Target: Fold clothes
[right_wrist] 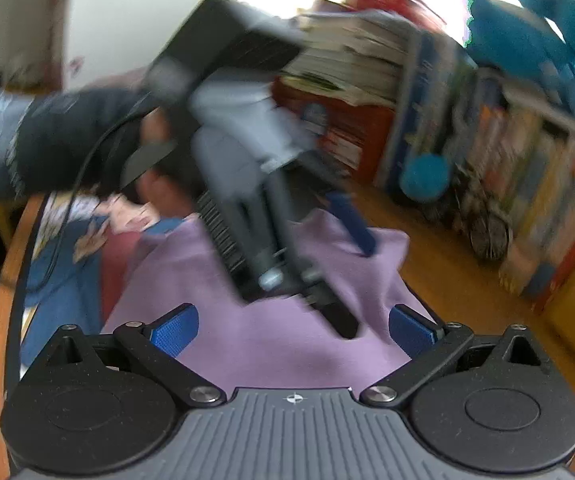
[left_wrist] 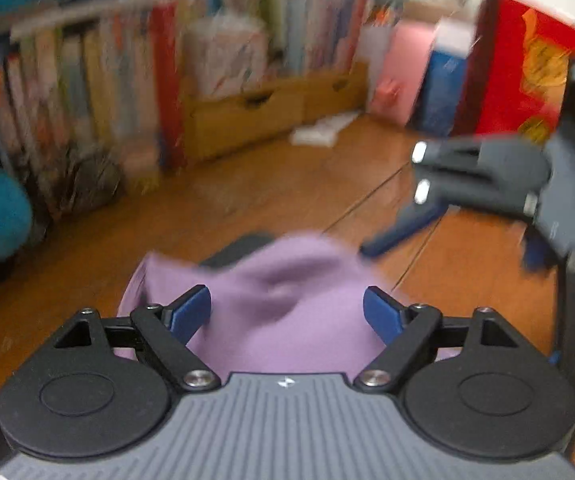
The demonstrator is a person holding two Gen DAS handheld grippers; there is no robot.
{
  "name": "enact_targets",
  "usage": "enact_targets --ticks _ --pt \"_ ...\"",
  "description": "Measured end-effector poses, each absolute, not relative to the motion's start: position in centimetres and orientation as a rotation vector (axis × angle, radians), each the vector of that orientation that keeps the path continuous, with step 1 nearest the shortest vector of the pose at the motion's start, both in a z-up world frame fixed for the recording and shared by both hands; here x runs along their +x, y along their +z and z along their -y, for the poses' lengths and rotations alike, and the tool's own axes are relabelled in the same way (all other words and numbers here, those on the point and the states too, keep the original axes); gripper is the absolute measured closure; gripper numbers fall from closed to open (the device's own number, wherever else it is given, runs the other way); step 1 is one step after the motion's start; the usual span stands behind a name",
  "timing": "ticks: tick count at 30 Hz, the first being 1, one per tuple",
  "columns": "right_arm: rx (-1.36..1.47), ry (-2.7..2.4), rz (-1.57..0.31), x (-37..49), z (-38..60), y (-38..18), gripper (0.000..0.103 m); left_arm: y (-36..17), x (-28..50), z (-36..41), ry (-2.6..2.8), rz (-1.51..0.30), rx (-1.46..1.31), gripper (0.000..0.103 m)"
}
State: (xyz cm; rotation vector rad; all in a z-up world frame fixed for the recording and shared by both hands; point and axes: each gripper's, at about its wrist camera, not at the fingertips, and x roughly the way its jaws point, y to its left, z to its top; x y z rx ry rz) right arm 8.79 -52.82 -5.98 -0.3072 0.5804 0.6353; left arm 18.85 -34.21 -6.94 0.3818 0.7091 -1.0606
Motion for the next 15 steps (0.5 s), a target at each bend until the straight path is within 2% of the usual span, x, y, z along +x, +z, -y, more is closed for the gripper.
enact_targets --ticks 5,10,13,15 --pt "-0.229 0.682 -0.609 10.3 52.8 -7.8 0.0 -8.2 19.1 31.6 -1.008 -0.744 0.396 0.015" --pt "-0.288 0.713 -0.64 10.1 50.7 -10.4 0.0 -7.6 18.0 29.8 -0.946 -0.718 0.486 0.015" --pt "-0.279 0.702 -0.646 9.8 50.6 -10.7 0.0 -7.8 17.9 28.8 -0.891 -0.735 0.517 0.005" --pt "-0.283 0.691 -0.642 9.5 50.4 -10.9 0.0 -8.3 18.2 27.5 -0.879 -0.774 0.454 0.005"
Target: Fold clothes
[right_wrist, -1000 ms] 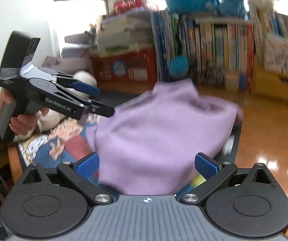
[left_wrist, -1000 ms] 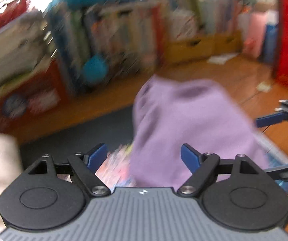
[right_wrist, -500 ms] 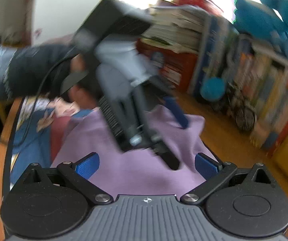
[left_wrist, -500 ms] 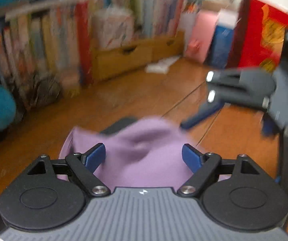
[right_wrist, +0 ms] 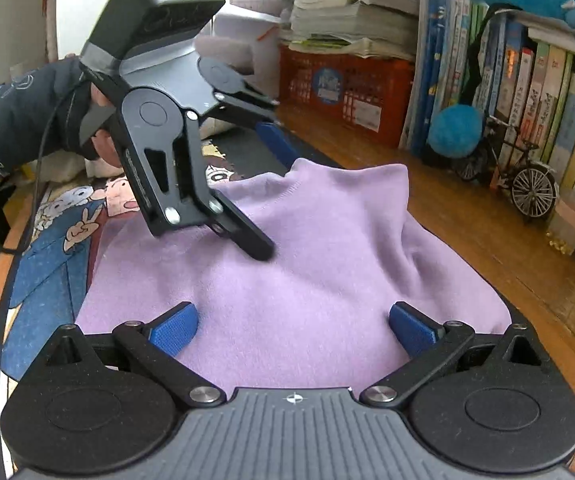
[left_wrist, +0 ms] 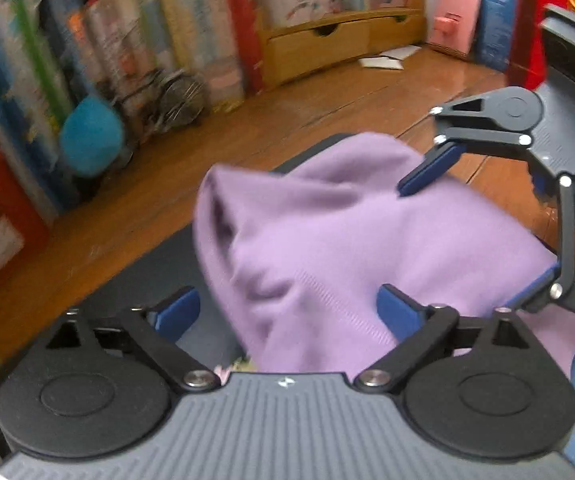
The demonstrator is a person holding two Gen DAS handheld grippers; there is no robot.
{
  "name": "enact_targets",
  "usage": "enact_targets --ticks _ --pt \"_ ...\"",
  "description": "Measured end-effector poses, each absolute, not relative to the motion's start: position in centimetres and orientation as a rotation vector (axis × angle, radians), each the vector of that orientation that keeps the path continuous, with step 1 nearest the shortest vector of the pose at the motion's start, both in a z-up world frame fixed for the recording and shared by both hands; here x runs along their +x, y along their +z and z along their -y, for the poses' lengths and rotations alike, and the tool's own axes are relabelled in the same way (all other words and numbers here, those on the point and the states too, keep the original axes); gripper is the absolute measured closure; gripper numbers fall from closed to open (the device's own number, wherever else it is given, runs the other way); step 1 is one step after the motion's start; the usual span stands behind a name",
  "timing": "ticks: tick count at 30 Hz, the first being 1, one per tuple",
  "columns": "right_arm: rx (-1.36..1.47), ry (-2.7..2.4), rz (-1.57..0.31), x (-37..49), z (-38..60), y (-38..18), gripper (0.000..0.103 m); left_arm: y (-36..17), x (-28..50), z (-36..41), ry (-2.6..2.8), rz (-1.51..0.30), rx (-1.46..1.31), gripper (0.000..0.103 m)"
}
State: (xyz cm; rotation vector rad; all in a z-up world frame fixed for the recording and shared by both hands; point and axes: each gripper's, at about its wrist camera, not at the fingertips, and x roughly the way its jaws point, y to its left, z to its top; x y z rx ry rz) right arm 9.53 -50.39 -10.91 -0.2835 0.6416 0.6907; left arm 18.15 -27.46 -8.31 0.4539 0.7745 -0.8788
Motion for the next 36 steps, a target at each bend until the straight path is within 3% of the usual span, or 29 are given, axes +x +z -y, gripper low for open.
enact_targets --ticks 4,6,8,14,18,22,28,36 --pt "-0.265 0.659 -0.629 9.3 49.7 -11.4 0.0 -9.3 18.6 26.1 -0.855 -0.814 0.32 0.005" --pt "-0.252 0.64 -0.633 9.4 49.5 -11.2 0.0 -9.2 18.3 25.8 -0.845 -0.819 0.28 0.01" --pt "-0.21 0.596 -0.631 8.9 49.5 -10.5 0.0 -8.9 17.7 25.8 -0.833 -0.816 0.25 0.03" --pt "-0.067 0.498 -0.597 6.6 50.3 -8.6 0.0 -7.2 14.7 26.6 -0.798 -0.76 0.299 0.061" --pt "-0.04 0.48 -0.564 4.4 50.5 -7.9 0.0 -7.2 14.6 26.4 -0.776 -0.763 0.268 0.07" --pt "-0.024 0.473 -0.562 3.0 50.3 -7.8 0.0 -6.8 14.2 25.2 -0.754 -0.764 0.194 0.084" --pt "0.001 0.461 -0.582 2.9 50.1 -8.6 0.0 -6.5 12.7 23.7 -0.724 -0.758 0.135 0.091" --pt "0.068 0.436 -0.541 3.5 50.5 -7.9 0.0 -8.2 12.7 22.3 -0.684 -0.813 0.054 0.089"
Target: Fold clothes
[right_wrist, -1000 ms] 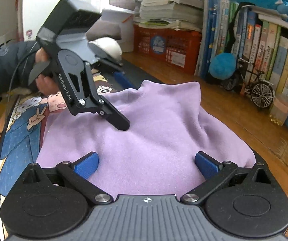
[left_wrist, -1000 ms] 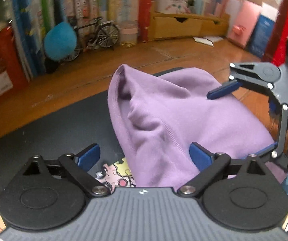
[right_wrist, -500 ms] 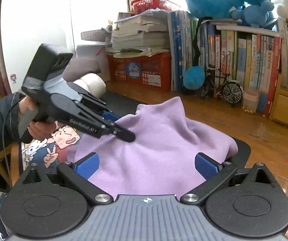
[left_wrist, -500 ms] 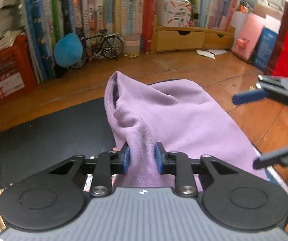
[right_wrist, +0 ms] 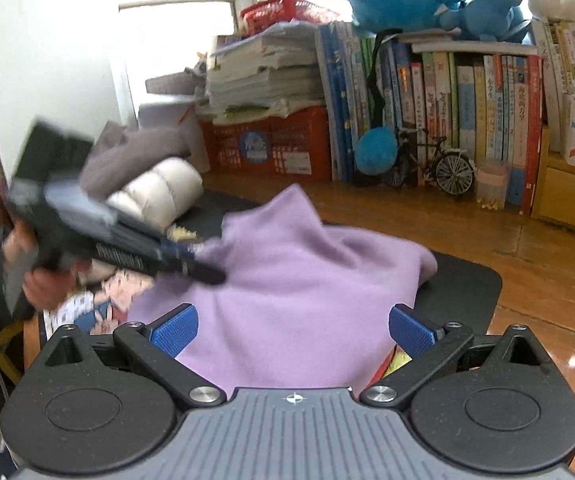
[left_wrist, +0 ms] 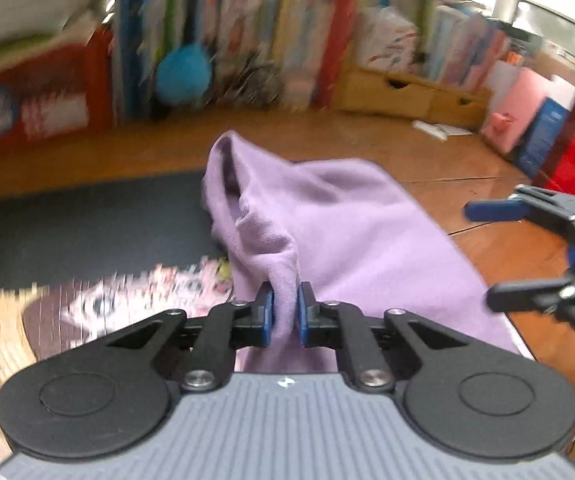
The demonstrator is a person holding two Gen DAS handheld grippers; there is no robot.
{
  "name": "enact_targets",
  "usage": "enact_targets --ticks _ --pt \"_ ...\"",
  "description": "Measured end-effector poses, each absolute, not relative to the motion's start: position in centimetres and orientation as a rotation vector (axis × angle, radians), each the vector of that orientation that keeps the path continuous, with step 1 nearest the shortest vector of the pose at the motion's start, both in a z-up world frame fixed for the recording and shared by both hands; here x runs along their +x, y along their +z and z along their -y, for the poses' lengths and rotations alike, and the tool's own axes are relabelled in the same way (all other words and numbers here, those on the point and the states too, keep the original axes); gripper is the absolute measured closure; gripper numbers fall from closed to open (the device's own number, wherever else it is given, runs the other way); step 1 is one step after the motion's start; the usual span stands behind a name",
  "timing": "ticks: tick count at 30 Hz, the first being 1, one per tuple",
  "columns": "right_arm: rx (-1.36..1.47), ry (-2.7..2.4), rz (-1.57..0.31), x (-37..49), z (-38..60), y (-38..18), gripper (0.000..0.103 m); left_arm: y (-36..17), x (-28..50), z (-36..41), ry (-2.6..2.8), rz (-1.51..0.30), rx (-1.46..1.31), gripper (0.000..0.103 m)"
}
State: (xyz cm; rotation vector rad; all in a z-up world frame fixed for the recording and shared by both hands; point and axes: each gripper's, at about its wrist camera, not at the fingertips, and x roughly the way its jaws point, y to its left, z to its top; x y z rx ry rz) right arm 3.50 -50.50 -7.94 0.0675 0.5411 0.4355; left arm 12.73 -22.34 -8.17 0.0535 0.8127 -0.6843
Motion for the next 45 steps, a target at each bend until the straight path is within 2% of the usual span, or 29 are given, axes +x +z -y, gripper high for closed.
enact_targets --ticks 2,5,7,12,14,16,17,19,20,21,22,23,27,33,36,38,40,44,45 --pt "0.121 0.427 -0.535 4.7 50.7 -7.5 0.0 -8.0 12.5 22.3 -0.669 -0.809 0.057 0.082" --pt "0.209 0.423 -0.545 7.5 50.9 -6.8 0.0 -7.7 11.5 22.6 -0.641 -0.788 0.107 0.079" --pt "0.246 0.433 -0.576 10.4 50.4 -6.2 0.002 -7.5 10.7 22.6 -0.624 -0.778 0.137 0.073" --pt "0.142 0.474 -0.656 17.0 46.3 -5.7 0.008 -7.7 9.0 21.8 -0.628 -0.764 0.149 0.072" --pt "0.119 0.469 -0.685 18.6 44.7 -5.9 0.022 -8.0 8.6 21.7 -0.638 -0.767 0.146 0.072" --pt "0.104 0.436 -0.732 20.1 43.0 -6.4 0.064 -8.2 8.0 21.7 -0.645 -0.76 0.147 0.073" --pt "0.095 0.413 -0.761 20.8 42.3 -6.7 0.067 -8.2 7.8 21.7 -0.649 -0.756 0.145 0.073" --pt "0.06 0.37 -0.815 21.5 41.0 -7.5 0.067 -8.3 7.5 21.6 -0.655 -0.746 0.139 0.074" --pt "0.038 0.361 -0.827 21.6 40.5 -7.9 0.069 -8.2 7.4 21.5 -0.66 -0.739 0.136 0.081" --pt "0.018 0.353 -0.834 21.6 40.1 -8.2 0.077 -8.3 7.4 21.4 -0.662 -0.735 0.134 0.088" --pt "0.008 0.338 -0.838 21.5 39.8 -8.4 0.092 -8.3 7.4 21.2 -0.659 -0.735 0.131 0.096" --pt "0.008 0.328 -0.833 21.3 39.6 -8.4 0.095 -8.1 7.4 20.9 -0.658 -0.736 0.122 0.1" --pt "0.032 0.365 -0.77 20.3 39.0 -6.5 0.099 -6.7 6.0 20.2 -0.692 -0.692 0.069 0.101" --pt "0.051 0.484 -0.689 19.5 37.1 -3.8 0.098 -7.0 5.5 19.7 -0.669 -0.715 0.067 0.101" --pt "0.053 0.444 -0.712 19.9 37.6 -4.5 0.092 -8.5 5.9 19.6 -0.635 -0.791 0.064 0.101" --pt "0.067 0.409 -0.722 19.8 38.9 -4.8 0.078 -8.4 5.4 19.4 -0.634 -0.793 0.059 0.101" --pt "0.061 0.358 -0.729 19.0 40.7 -4.9 0.047 -7.2 4.4 19.2 -0.654 -0.755 0.038 0.101" --pt "0.038 0.314 -0.708 16.7 44.8 -4.9 0.037 -3.7 3.9 18.2 -0.667 -0.647 0.035 0.099" --pt "0.035 0.308 -0.697 16.1 45.7 -5.0 0.031 -2.8 4.4 18.3 -0.648 -0.621 0.047 0.099"
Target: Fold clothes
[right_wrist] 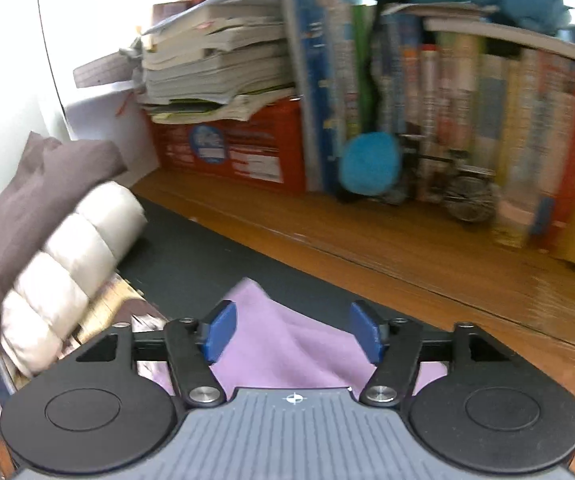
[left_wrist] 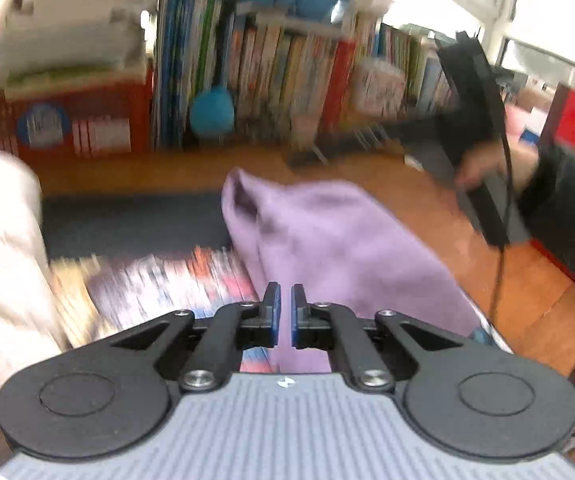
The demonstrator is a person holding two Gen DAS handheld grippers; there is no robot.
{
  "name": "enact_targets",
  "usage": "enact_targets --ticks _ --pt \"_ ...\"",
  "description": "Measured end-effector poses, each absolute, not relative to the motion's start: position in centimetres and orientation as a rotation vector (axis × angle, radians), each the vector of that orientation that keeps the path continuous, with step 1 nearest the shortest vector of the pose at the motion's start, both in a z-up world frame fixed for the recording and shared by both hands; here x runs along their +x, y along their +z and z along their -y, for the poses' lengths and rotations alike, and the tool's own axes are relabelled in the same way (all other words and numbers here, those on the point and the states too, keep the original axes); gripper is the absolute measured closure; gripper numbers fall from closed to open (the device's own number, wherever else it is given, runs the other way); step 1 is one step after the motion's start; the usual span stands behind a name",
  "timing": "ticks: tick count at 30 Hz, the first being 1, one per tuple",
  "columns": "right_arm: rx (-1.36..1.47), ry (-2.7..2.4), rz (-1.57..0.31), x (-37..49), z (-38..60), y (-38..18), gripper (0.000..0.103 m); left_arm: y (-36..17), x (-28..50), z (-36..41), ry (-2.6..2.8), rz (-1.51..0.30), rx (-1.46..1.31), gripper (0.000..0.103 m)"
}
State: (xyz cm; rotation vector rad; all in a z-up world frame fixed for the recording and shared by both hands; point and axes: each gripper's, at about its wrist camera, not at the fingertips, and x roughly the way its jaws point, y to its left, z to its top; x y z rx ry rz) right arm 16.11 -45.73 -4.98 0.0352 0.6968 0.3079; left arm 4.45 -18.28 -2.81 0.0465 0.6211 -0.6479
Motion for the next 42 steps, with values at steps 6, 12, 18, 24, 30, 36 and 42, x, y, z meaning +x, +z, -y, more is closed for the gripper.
enact_targets --ticks 6,12,18,24,30,36,42 --pt "0.065 0.315 -0.604 13.8 49.2 -5.5 0.016 -1.3 11.9 18.8 -0.673 -0.577 -0.007 0.004" --pt "0.238 0.3 -0.584 14.1 52.2 -7.2 0.016 -5.1 20.0 20.6 -0.669 -0.779 -0.122 0.025" --pt "0.634 0.278 -0.596 15.3 57.7 -9.6 0.016 -6.0 19.7 21.7 -0.783 -0.771 -0.165 0.032" --pt "0.613 0.322 -0.607 15.4 58.0 -10.4 0.015 -4.7 18.2 23.0 -0.813 -0.668 -0.055 0.025" --pt "0.638 0.322 -0.644 16.0 57.8 -11.7 0.014 -7.3 21.8 22.6 -0.733 -0.849 -0.179 0.024" --pt "0.666 0.317 -0.67 16.5 57.8 -12.8 0.014 -8.8 23.5 22.7 -0.739 -0.901 -0.281 0.026" --pt "0.699 0.316 -0.686 17.5 57.6 -13.8 0.014 -9.4 23.8 23.5 -0.772 -0.925 -0.289 0.066"
